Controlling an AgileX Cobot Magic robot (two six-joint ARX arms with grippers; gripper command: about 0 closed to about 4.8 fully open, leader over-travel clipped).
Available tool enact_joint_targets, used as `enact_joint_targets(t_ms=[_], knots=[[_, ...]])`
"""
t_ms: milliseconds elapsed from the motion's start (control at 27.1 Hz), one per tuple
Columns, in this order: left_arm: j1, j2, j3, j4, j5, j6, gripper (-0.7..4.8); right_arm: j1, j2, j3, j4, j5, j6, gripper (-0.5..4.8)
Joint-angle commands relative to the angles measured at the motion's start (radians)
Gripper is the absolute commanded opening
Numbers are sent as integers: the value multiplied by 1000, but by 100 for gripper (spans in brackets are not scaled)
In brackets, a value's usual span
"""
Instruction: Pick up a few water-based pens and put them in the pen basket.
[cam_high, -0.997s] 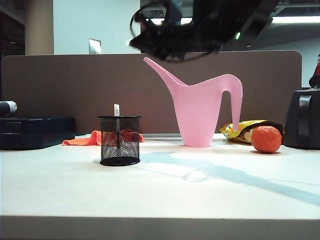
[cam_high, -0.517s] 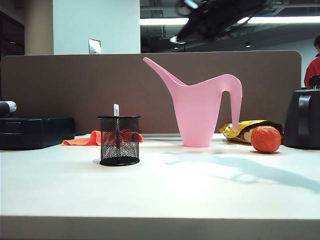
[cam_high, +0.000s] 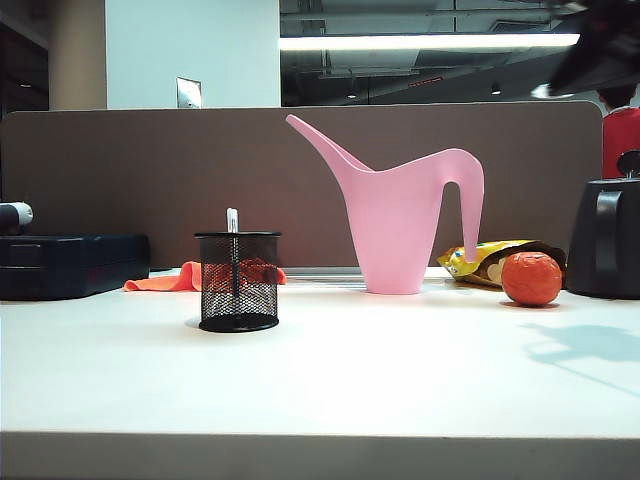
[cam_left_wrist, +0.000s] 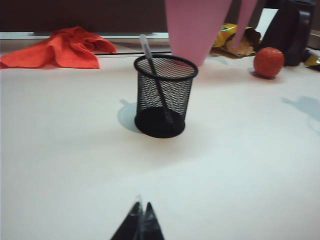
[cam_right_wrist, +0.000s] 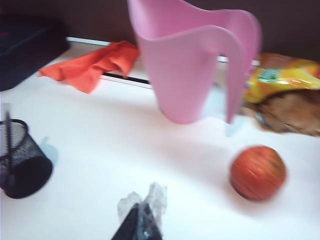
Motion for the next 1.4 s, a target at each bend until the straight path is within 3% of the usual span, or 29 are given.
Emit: enact_joint_targets(t_ms=[37,369,665,850,1404], knots=[[1,1,2,25,-90,8,-5,-39,-127,-98,6,40,-3,-9],[1,1,1,79,-290,7,-5,-106,-472,-337,-32,200,5,-9],[1,1,1,82,-291,7,-5,-104,-865,-598,-13,325,5,-9],[0,1,1,82,-291,2,-5,-103,-1115,-737,-3,322,6,-9],[0,1,1,80,-290,4,-4,-99,-1114,-792,-16,318,8,-9]])
